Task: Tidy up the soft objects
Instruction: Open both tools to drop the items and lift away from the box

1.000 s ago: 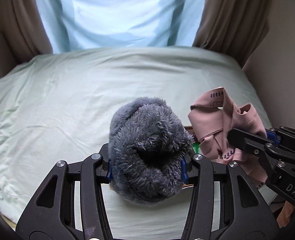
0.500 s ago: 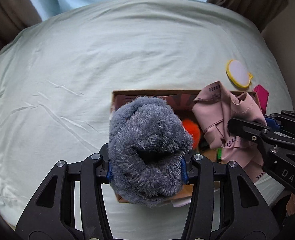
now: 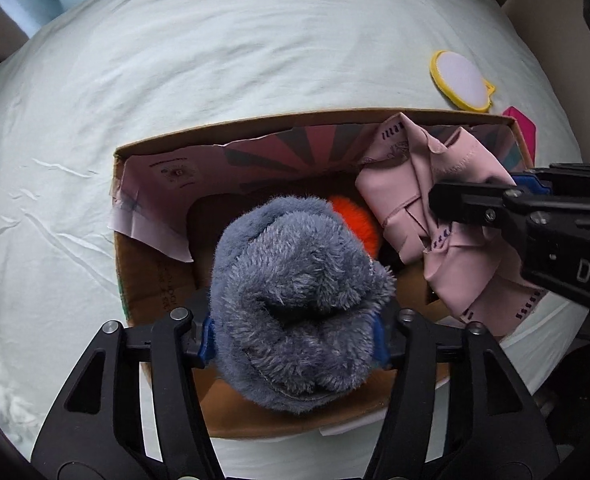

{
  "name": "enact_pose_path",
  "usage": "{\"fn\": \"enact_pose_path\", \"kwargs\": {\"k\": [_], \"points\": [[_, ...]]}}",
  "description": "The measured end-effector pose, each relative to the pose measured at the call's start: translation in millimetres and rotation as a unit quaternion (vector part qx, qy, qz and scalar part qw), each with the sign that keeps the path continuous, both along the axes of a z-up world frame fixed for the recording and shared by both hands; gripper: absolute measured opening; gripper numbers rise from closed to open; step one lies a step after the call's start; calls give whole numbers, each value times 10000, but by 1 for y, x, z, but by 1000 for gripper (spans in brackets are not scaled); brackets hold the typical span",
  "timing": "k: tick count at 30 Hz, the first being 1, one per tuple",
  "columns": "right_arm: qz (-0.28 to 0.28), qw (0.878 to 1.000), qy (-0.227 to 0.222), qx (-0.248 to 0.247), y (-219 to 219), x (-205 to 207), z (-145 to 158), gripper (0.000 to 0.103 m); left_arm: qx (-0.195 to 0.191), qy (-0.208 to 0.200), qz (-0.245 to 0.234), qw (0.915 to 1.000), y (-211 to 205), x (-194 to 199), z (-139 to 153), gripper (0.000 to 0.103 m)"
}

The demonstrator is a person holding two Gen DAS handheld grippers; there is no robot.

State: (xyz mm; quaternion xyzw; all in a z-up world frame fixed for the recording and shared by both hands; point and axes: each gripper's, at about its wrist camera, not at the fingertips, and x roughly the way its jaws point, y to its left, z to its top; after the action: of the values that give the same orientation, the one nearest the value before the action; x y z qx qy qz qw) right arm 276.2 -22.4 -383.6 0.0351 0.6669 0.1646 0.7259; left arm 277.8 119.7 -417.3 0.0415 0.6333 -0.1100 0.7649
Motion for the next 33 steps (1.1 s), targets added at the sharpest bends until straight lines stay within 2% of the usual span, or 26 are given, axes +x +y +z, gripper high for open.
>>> {"fn": "enact_pose_path", "kwargs": {"k": [1, 2, 3, 5, 16, 21, 26, 33], "points": [[-83, 9999, 47, 92, -2, 2, 0, 20, -55, 32, -53, 10000, 1, 0, 2, 83], [-136, 9998, 88, 124, -3, 3, -1, 30, -45, 64, -101, 9999, 0, 1, 1, 102], [-171, 9998, 91, 92, -4, 6, -3, 39, -3, 73, -135, 9999, -1, 0, 2, 103], [-309, 9995, -74, 7, -8, 7, 0, 102, 41, 51, -181, 9998, -3, -5, 4, 103], [-284, 9985, -465, -95, -14, -7, 18, 103, 217, -129, -236, 9994, -3, -23, 22, 103], [-309, 9978, -578, -67, -15, -15, 33, 103, 204, -269, -192, 9992, 10, -34, 45, 103], [-273, 9961, -836, -93, -16, -27, 60, 103, 100, -479, -48, 9988, 13, -44, 77, 103], [-209, 9904, -1360, -123, -23, -58, 118, 103, -91, -839, 139, 9963, 18, -72, 128, 103]]}}
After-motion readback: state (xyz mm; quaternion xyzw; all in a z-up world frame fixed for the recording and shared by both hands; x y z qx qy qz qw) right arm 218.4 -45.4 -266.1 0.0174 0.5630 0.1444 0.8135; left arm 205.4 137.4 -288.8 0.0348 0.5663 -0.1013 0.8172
